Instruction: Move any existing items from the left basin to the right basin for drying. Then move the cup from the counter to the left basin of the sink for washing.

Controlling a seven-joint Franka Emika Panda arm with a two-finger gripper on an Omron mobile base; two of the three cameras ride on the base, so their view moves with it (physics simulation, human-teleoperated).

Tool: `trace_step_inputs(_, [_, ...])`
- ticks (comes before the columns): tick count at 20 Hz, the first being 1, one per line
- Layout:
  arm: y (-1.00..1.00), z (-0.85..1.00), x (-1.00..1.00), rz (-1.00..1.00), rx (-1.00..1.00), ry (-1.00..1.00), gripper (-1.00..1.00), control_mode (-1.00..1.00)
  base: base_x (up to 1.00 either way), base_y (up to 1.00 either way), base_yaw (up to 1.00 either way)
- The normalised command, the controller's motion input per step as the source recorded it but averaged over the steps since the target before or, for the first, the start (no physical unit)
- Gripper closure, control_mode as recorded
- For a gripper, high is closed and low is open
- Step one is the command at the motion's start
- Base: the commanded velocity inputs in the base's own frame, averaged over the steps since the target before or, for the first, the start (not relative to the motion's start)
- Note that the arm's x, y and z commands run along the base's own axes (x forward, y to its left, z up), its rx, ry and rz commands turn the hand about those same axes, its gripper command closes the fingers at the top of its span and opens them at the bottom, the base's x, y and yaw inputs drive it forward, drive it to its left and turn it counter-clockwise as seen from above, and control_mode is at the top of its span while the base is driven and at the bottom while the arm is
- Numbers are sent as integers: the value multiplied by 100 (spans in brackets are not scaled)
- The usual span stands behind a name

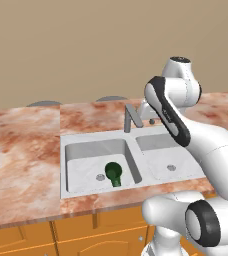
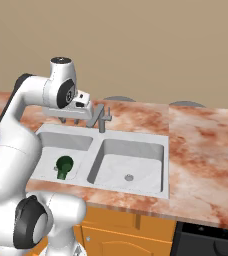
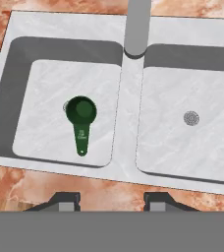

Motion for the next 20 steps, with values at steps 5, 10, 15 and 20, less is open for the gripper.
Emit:
trace_step_inputs(5, [0,-1,0,0,0,0,-100,-100,0,0,0])
trace_step_inputs(10, [22,-25,-22,1,-1,-2,-100,-100,0,0,0])
trace_step_inputs(15, [68,-32,-17,3,-3,0,-100,-100,0,0,0])
trace_step_inputs(20, [83,-44,-1,2,0,1,-100,-100,0,0,0])
